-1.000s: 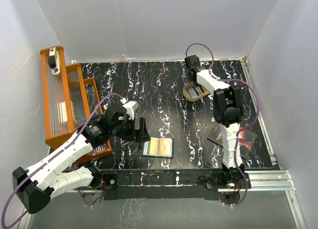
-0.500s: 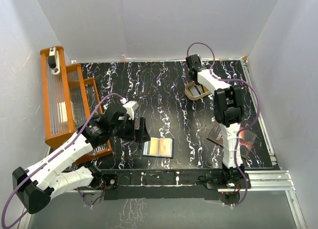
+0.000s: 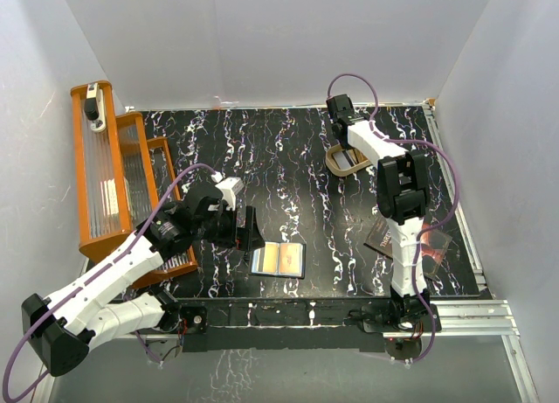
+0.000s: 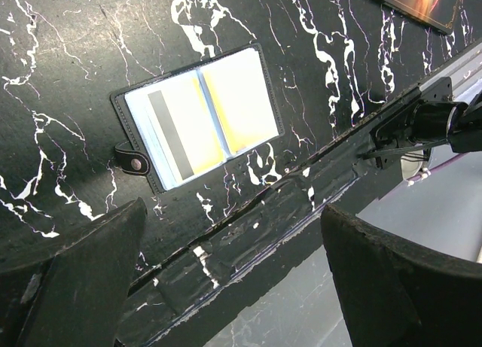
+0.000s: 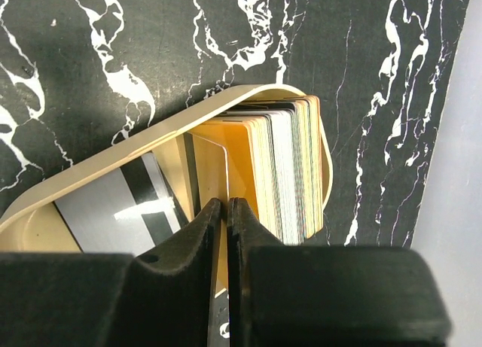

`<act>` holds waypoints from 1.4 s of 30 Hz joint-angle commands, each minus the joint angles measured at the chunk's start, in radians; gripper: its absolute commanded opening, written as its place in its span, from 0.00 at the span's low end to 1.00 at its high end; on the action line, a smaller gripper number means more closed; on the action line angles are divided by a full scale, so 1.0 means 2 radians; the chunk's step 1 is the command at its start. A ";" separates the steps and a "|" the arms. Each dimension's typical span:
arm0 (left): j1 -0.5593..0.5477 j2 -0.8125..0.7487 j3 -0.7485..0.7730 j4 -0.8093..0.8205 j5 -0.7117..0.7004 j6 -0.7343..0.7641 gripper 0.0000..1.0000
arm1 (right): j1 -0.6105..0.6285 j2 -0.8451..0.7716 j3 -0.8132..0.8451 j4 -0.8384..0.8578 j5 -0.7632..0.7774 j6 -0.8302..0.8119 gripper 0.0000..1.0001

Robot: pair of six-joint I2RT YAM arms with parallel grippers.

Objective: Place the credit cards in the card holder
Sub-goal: Pick up the credit card from the storage box.

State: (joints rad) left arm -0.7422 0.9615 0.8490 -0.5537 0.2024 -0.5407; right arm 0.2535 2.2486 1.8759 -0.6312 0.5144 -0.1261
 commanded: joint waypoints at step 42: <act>-0.002 -0.043 -0.037 0.187 0.021 -0.233 0.64 | 0.138 -0.533 -0.355 0.059 -0.403 0.329 0.00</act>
State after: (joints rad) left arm -0.7418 0.8879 0.7773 -0.2684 0.2283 -0.9524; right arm 0.5179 1.2854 1.2228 -0.6529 -0.1612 0.4099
